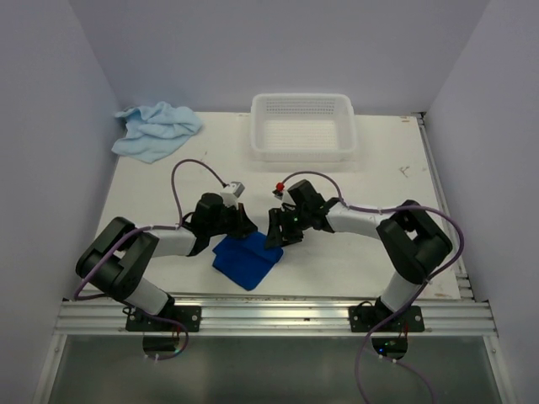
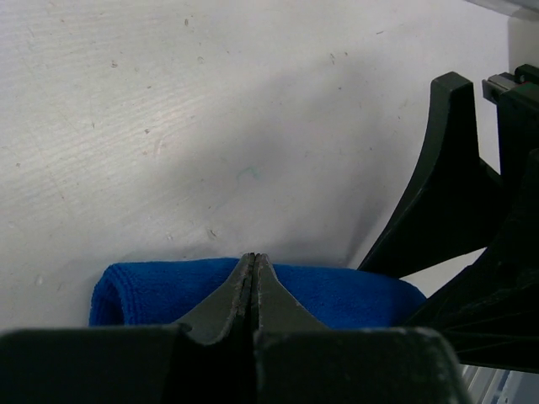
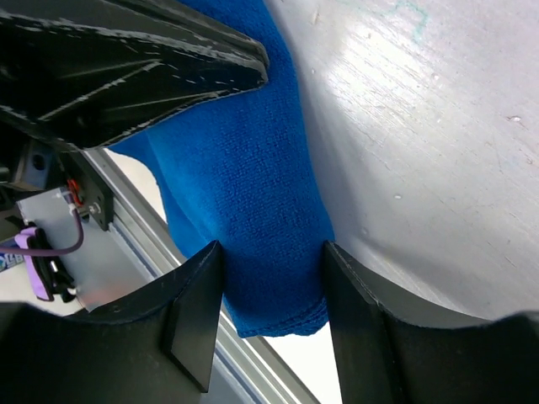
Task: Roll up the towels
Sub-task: Roll the towel
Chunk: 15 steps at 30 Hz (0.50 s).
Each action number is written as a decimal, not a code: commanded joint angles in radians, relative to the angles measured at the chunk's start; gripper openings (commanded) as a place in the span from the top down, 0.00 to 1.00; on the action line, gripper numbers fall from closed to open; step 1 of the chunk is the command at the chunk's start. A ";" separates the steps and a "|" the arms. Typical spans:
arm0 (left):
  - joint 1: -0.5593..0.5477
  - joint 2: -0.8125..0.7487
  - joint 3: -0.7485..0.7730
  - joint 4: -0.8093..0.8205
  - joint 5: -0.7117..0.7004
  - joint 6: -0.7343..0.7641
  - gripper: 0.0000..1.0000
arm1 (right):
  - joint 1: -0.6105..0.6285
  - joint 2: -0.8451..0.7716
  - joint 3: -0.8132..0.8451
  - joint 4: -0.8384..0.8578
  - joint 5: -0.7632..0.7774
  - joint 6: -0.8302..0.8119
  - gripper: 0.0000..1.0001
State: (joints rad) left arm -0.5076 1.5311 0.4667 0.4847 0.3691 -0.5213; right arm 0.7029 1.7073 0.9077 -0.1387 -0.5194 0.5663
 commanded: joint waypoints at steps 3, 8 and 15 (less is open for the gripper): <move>-0.005 -0.032 0.001 -0.017 -0.035 0.052 1.00 | 0.030 0.029 -0.032 0.014 -0.001 -0.035 0.48; -0.005 -0.034 0.013 -0.041 -0.044 0.058 1.00 | 0.056 0.008 -0.041 -0.005 0.087 -0.059 0.59; -0.003 -0.026 0.064 -0.081 -0.055 0.049 1.00 | 0.122 -0.083 -0.007 -0.093 0.251 -0.101 0.72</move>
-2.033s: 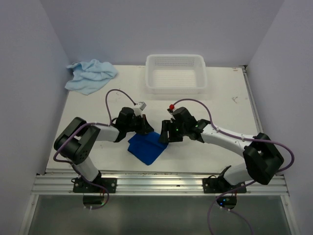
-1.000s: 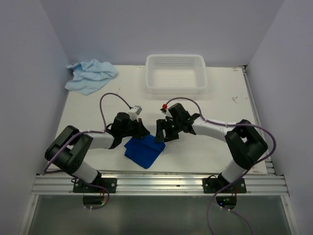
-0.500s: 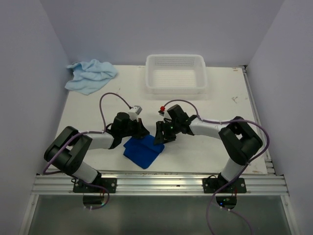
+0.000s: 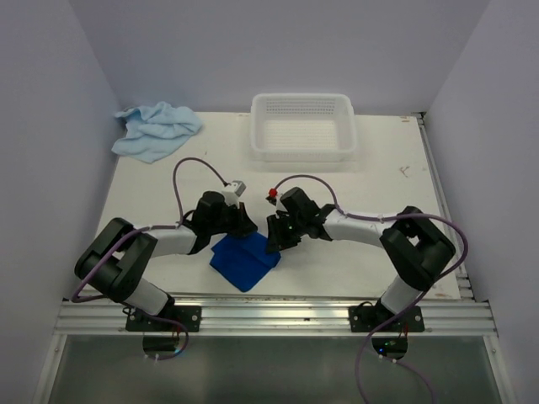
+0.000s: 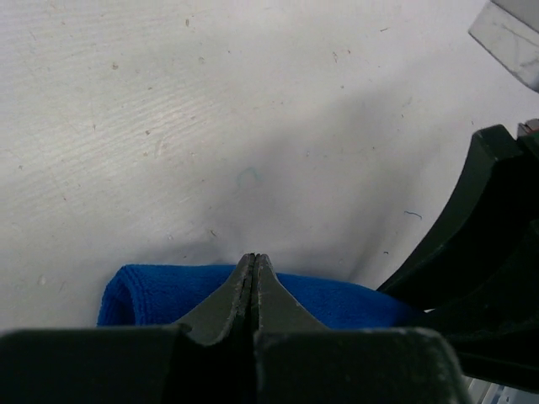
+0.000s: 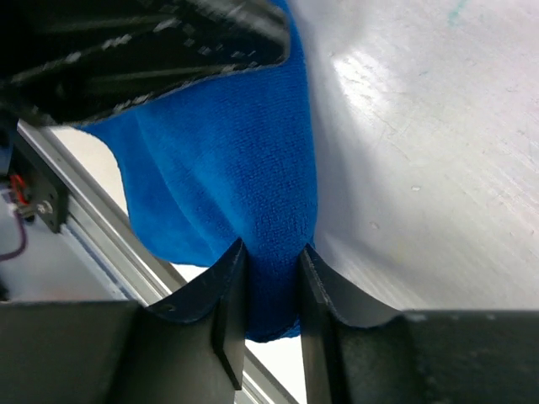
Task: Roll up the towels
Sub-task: Roll the towel
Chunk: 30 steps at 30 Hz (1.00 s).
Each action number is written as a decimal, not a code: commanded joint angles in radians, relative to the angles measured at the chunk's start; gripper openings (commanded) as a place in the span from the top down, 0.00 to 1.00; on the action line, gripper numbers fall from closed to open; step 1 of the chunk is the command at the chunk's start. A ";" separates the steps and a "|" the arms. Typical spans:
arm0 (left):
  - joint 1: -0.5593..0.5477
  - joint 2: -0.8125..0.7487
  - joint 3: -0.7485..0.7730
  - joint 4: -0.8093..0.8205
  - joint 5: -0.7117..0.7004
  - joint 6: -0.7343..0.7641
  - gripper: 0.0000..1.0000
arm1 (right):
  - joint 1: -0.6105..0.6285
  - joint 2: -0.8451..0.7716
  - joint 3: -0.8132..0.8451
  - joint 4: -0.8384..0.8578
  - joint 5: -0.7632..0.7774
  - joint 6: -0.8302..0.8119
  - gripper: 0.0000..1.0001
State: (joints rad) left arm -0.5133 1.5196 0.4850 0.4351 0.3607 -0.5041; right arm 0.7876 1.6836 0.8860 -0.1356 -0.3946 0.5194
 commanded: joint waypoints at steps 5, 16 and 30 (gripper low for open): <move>0.001 -0.048 0.081 -0.059 -0.035 -0.019 1.00 | 0.122 -0.113 0.057 -0.188 0.281 -0.079 0.82; 0.001 -0.087 0.250 -0.234 0.010 -0.086 1.00 | 0.229 -0.194 0.064 -0.249 0.610 -0.081 1.00; -0.010 -0.114 0.238 -0.194 0.050 -0.194 1.00 | 0.430 -0.108 0.134 -0.343 1.144 -0.024 1.00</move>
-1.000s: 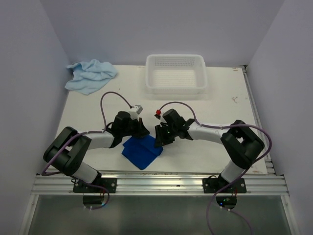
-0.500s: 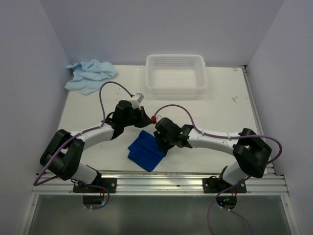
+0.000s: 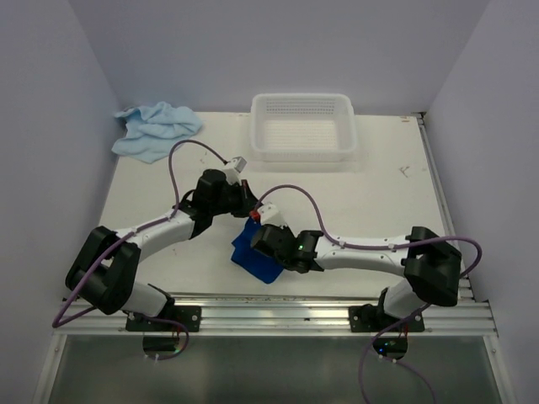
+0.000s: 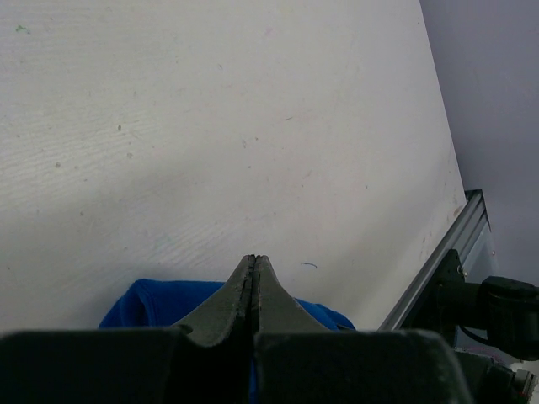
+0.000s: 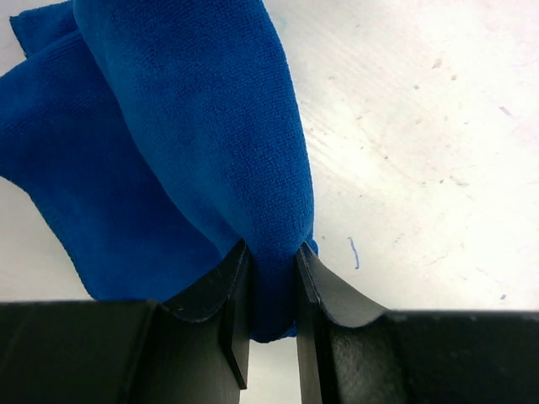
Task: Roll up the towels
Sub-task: Roll the towel
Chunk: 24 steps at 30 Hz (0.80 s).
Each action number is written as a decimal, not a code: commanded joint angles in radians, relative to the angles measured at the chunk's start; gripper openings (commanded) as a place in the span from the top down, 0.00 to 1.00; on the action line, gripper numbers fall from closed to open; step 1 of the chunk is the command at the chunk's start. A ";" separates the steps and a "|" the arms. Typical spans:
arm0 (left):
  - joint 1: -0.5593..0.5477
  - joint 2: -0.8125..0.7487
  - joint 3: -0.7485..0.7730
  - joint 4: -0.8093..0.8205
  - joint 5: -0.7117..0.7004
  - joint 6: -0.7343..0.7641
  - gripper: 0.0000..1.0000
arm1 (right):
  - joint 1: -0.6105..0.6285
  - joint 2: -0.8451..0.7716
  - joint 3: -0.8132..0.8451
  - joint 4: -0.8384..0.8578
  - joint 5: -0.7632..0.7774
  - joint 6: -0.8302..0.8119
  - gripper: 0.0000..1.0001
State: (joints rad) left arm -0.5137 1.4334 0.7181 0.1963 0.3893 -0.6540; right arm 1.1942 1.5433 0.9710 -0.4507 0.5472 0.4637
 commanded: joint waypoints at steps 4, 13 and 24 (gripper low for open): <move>-0.022 -0.022 -0.008 0.071 0.019 -0.062 1.00 | 0.064 0.078 0.080 -0.054 0.288 0.058 1.00; -0.042 -0.004 -0.011 0.106 0.023 -0.091 1.00 | 0.142 0.198 0.120 -0.083 0.410 0.110 1.00; -0.066 0.025 -0.071 0.175 0.014 -0.133 1.00 | 0.269 0.380 0.254 -0.219 0.586 0.122 1.00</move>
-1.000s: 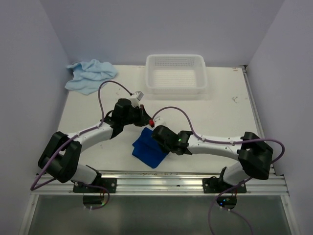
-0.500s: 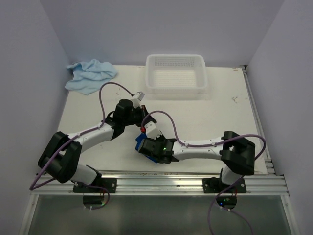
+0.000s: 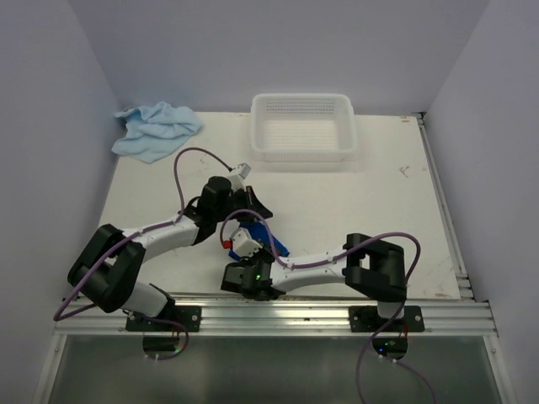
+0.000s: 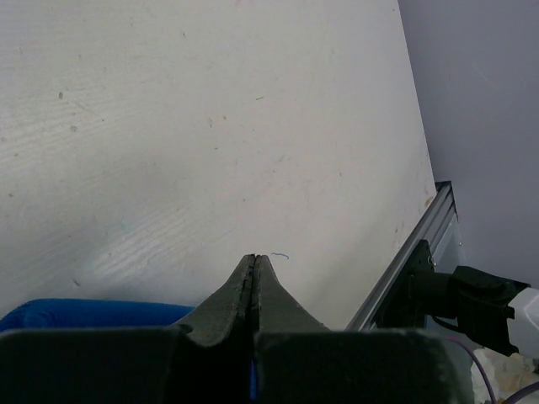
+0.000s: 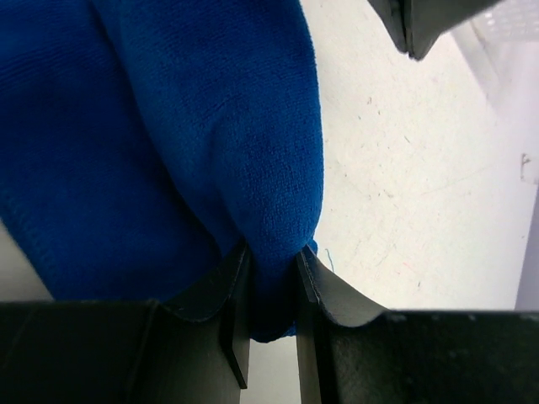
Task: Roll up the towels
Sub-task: Roll the towel
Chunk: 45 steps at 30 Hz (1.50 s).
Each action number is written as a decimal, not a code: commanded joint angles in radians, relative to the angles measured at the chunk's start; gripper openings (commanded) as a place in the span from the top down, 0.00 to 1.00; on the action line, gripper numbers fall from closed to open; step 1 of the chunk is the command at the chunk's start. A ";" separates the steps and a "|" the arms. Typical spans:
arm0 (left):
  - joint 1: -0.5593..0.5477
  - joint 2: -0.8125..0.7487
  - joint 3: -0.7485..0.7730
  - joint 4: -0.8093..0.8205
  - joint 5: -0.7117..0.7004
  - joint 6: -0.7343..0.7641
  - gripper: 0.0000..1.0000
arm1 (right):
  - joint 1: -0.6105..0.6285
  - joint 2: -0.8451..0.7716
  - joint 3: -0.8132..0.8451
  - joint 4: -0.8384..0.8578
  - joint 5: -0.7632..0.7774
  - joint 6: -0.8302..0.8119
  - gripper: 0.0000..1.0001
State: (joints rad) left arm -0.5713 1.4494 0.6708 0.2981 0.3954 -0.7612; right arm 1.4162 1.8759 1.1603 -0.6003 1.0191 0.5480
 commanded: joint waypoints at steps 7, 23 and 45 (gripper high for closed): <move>-0.021 0.000 -0.068 0.093 -0.010 -0.029 1.00 | 0.073 0.117 0.121 -0.130 0.115 0.059 1.00; -0.025 0.060 -0.254 0.315 -0.082 -0.030 1.00 | 0.081 0.169 0.168 -0.158 0.069 0.003 0.98; -0.025 0.147 -0.244 0.320 -0.130 0.022 1.00 | 0.158 -0.083 0.000 -0.029 -0.121 0.047 0.45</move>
State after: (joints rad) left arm -0.5919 1.5745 0.4328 0.6456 0.3267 -0.7929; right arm 1.5463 1.8648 1.1812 -0.6693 0.9459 0.5484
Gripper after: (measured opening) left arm 0.004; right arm 0.544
